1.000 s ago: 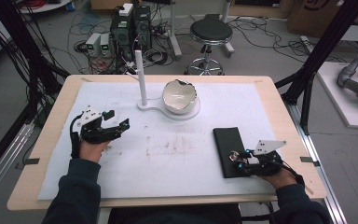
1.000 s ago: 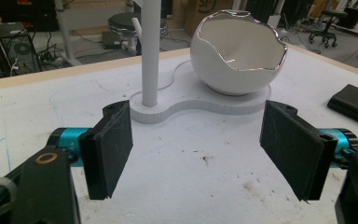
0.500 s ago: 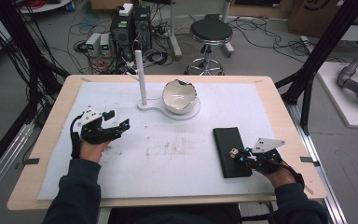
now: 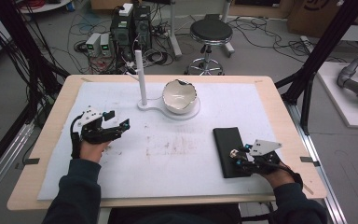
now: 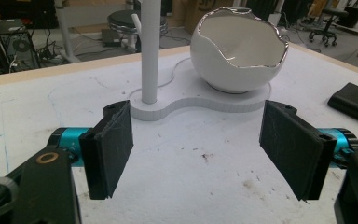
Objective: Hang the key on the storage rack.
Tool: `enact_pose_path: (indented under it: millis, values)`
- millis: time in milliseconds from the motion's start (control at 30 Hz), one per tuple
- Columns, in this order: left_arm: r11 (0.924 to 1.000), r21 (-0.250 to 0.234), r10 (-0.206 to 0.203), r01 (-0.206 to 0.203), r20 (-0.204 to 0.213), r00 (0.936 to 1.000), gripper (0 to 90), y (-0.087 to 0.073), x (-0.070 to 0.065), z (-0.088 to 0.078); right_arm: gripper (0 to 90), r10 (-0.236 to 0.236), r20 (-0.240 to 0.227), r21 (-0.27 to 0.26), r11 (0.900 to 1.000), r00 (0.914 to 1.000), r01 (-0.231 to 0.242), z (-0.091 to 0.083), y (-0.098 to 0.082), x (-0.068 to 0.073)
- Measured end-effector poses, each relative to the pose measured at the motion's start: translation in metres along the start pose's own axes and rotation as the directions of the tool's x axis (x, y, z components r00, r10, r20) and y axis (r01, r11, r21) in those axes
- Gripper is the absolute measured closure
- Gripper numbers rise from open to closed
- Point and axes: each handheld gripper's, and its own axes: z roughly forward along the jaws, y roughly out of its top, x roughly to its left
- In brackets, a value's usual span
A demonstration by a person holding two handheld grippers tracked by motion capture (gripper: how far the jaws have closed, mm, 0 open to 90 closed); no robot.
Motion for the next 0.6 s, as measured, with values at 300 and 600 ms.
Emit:
enact_pose_path:
  millis: [300, 600]
  values:
    - [1.0, 0.005, 0.002, -0.002, 0.005, 1.0, 25.9, 0.0, -0.001, 0.0, 84.4, -0.015, 0.06, 0.067, 0.998, 0.9981, 0.011, 0.0, 0.008, 0.01]
    - [1.0, 0.006, -0.002, 0.002, 0.002, 1.0, 25.9, -0.001, 0.0, 0.0, 88.3, 0.236, 0.008, -0.025, 0.972, 0.9717, -0.236, -0.004, 0.001, -0.014]
